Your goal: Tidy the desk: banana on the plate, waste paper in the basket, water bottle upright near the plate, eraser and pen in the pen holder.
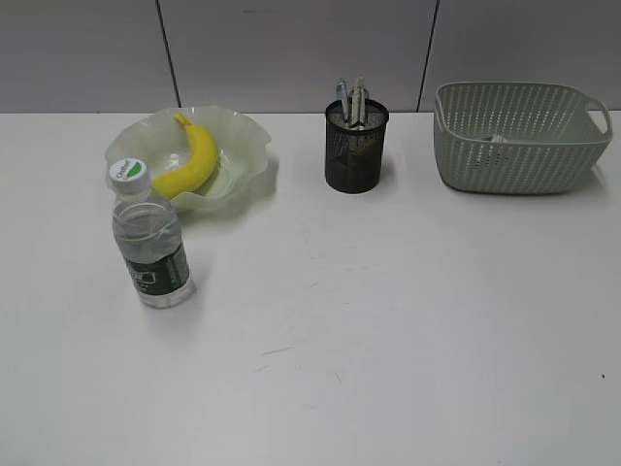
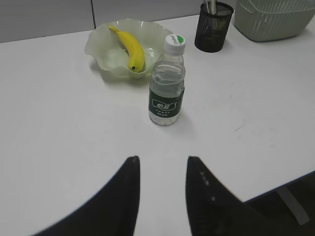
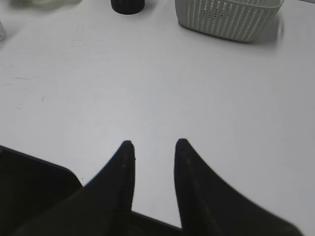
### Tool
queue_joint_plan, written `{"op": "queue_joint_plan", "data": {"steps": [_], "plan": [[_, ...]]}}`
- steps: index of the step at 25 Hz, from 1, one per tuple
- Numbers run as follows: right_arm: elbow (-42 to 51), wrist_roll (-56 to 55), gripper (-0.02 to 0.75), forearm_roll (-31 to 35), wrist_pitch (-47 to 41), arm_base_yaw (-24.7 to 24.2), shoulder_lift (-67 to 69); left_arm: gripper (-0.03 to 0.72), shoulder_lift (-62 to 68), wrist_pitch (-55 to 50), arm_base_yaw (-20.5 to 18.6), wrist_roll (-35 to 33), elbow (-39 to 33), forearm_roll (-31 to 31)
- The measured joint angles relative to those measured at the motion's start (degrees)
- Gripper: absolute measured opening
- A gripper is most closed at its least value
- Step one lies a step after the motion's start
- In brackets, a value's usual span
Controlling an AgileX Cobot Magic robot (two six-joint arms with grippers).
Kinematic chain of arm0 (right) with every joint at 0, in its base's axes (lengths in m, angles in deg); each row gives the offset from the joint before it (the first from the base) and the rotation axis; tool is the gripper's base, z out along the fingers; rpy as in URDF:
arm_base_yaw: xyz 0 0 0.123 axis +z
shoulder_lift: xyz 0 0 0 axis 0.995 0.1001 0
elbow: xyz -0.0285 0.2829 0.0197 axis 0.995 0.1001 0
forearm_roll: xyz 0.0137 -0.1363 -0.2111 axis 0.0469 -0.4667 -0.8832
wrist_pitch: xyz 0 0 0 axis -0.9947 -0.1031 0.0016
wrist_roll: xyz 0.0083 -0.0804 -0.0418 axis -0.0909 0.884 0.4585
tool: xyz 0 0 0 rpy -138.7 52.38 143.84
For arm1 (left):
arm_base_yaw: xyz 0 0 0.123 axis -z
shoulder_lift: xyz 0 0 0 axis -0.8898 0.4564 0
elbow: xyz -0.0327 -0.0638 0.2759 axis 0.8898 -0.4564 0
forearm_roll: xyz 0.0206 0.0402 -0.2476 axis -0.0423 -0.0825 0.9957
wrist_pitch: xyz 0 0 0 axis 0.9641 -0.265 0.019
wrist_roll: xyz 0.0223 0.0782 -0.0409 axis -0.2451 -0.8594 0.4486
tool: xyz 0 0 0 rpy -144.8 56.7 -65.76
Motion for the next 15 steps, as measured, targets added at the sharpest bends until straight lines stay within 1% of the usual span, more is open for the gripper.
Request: {"op": "queue_joint_plan", "data": {"steps": [5,7,9,10,14,15], "plan": [[0.0,0.0,0.237,0.0,0.0,-0.1,0.0,0.241,0.0,0.0,-0.1,0.0,0.0,0.1],[0.0,0.0,0.237,0.2,0.0,-1.3,0.0,0.241,0.0,0.0,-1.5,0.0,0.0,0.2],[0.0,0.0,0.237,0.3,0.0,-4.2,-0.3,0.241,0.0,0.0,-5.0,0.0,0.0,0.2],[0.0,0.0,0.237,0.3,0.0,-7.2,-0.5,0.241,0.0,0.0,-7.0,0.0,0.0,0.2],[0.0,0.0,0.237,0.4,0.0,-16.9,-0.9,0.241,0.0,0.0,-18.5,0.0,0.0,0.2],[0.0,0.0,0.237,0.5,0.1,-18.4,-1.5,0.241,0.0,0.1,-21.6,0.0,0.0,0.2]]}}
